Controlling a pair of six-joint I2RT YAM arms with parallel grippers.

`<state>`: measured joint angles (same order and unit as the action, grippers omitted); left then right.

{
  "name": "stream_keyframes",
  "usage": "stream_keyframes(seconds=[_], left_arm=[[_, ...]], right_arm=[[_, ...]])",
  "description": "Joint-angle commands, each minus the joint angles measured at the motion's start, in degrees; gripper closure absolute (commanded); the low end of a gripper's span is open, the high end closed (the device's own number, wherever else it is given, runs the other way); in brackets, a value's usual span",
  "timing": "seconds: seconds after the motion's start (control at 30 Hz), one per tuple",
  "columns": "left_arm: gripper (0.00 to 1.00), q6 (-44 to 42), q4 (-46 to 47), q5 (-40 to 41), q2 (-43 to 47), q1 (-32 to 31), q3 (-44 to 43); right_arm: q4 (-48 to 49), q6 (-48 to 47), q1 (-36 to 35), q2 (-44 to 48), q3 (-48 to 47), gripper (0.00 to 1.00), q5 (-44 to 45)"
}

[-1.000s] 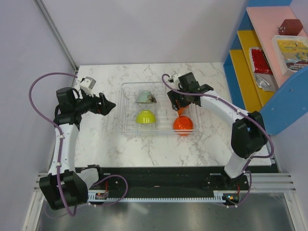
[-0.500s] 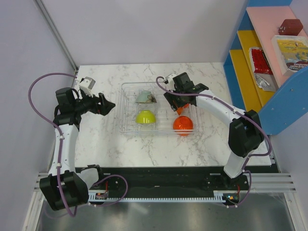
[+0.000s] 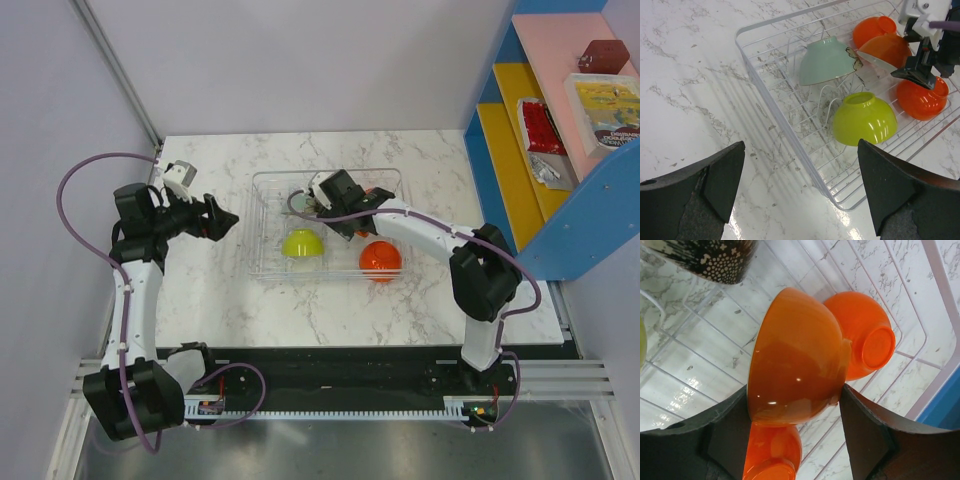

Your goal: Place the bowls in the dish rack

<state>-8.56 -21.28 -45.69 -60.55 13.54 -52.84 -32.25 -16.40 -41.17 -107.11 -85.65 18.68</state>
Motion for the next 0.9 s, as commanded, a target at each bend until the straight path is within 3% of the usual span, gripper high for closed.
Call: stream_keyframes(seconds=[0.0, 0.43, 0.53, 0.6, 0.67, 0.87], left_arm=[[0.00, 0.5, 1.2, -1.6, 1.5, 0.5, 0.3], [0.00, 0.3, 1.5, -1.2, 2.6, 0.6, 0.5], [0.00, 0.3, 1.5, -1.0, 2.8, 0.5, 0.4], [0.00, 0.4, 1.6, -1.0, 2.8, 0.5, 0.5], [0.00, 0.4, 1.6, -0.8, 2.8, 0.7, 0.5], [0.00, 0.4, 1.7, -0.6, 2.9, 0.7, 0.4]], right_arm=[[0.4, -3.9, -2.7, -2.9, 0.4, 1.00, 8.2], [2.8, -9.9, -10.7, -4.6, 6.5, 1.00, 17.9], [2.5, -10.3, -12.5, -4.8, 7.6, 0.85, 18.3], [2.2, -10.5, -13.7, -5.2, 7.6, 0.66, 18.2], [2.2, -10.4, -14.1, -5.7, 7.4, 0.54, 17.6], [2.1, -10.1, -14.8, -5.6, 6.3, 0.30, 14.4]])
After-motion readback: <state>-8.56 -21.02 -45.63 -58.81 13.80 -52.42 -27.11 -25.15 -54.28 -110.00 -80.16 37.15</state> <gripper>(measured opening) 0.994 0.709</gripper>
